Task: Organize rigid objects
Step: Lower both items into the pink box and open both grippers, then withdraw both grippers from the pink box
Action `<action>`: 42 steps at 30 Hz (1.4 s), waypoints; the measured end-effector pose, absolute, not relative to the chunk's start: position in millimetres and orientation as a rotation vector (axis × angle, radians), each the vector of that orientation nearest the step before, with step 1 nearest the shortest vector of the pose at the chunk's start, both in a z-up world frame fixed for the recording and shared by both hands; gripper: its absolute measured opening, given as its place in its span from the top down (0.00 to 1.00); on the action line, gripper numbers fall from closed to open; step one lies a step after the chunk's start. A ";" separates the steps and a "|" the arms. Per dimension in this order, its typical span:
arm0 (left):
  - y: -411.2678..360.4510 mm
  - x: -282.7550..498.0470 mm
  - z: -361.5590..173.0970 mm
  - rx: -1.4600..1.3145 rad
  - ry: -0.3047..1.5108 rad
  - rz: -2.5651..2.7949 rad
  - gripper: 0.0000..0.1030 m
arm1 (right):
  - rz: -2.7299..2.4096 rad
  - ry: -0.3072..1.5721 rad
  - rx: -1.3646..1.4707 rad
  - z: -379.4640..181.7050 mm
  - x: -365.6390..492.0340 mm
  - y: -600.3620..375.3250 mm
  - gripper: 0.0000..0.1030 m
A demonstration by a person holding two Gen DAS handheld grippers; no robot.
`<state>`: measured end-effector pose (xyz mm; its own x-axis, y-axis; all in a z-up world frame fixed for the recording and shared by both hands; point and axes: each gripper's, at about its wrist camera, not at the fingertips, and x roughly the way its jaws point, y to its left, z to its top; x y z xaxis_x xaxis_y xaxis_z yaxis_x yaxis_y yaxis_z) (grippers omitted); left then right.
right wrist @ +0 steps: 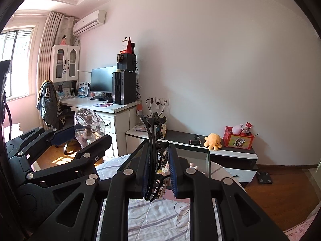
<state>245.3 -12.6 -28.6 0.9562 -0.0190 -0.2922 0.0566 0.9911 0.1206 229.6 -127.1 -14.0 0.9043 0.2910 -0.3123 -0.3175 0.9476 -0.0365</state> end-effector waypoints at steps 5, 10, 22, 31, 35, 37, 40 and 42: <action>-17.7 329.5 -54.4 0.127 0.400 -0.058 0.53 | 0.312 0.385 -0.079 -36.1 303.8 -131.8 0.82; -21.0 400.6 -95.9 0.131 0.523 -0.060 0.53 | 0.306 0.493 -0.067 -77.2 367.2 -133.4 0.82; -6.0 464.6 -164.1 0.086 0.656 -0.013 0.49 | 0.303 0.663 -0.035 -146.6 439.2 -136.7 0.82; 15.7 453.9 -156.5 0.041 0.617 0.058 0.07 | 0.234 0.634 0.021 -140.9 436.2 -151.0 0.31; 17.1 438.2 -142.4 0.033 0.593 0.041 0.00 | 0.247 0.616 0.045 -129.3 422.9 -158.3 0.15; 15.4 428.7 -136.5 0.043 0.590 0.038 0.00 | 0.233 0.604 0.039 -122.4 413.8 -159.3 0.13; 17.1 414.2 -130.5 0.026 0.609 0.000 0.00 | 0.212 0.593 0.030 -114.0 400.6 -161.8 0.00; 17.1 401.7 -125.9 0.022 0.615 -0.011 0.00 | 0.217 0.594 0.028 -108.5 391.6 -162.8 0.00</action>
